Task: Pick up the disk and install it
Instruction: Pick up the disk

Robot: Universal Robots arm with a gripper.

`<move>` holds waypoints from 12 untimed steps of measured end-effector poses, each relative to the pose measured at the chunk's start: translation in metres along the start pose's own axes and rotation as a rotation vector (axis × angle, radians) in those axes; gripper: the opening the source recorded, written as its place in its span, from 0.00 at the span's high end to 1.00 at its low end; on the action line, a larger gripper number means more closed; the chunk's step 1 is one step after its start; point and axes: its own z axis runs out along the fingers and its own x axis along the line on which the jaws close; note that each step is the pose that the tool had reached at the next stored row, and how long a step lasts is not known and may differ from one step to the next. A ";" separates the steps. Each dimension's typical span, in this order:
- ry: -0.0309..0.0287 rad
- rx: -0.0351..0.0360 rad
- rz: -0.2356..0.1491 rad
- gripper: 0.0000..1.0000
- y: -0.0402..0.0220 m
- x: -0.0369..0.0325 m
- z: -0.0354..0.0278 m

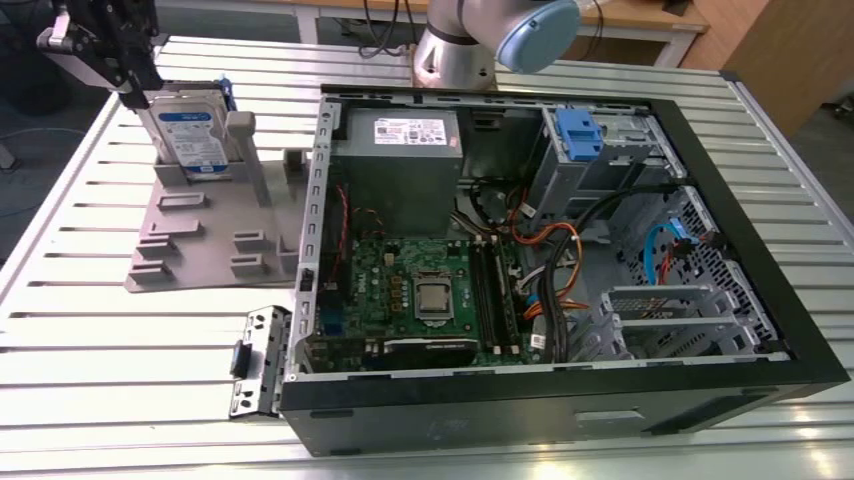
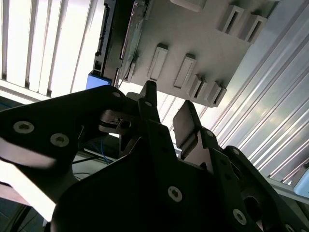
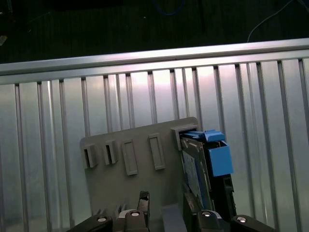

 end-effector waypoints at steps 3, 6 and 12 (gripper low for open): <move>0.0001 -0.0002 0.000 0.59 0.0004 -0.0032 0.0000; 0.0000 -0.0001 0.000 0.59 0.0010 -0.0090 0.0003; 0.0000 -0.0001 0.000 0.59 0.0019 -0.0180 0.0007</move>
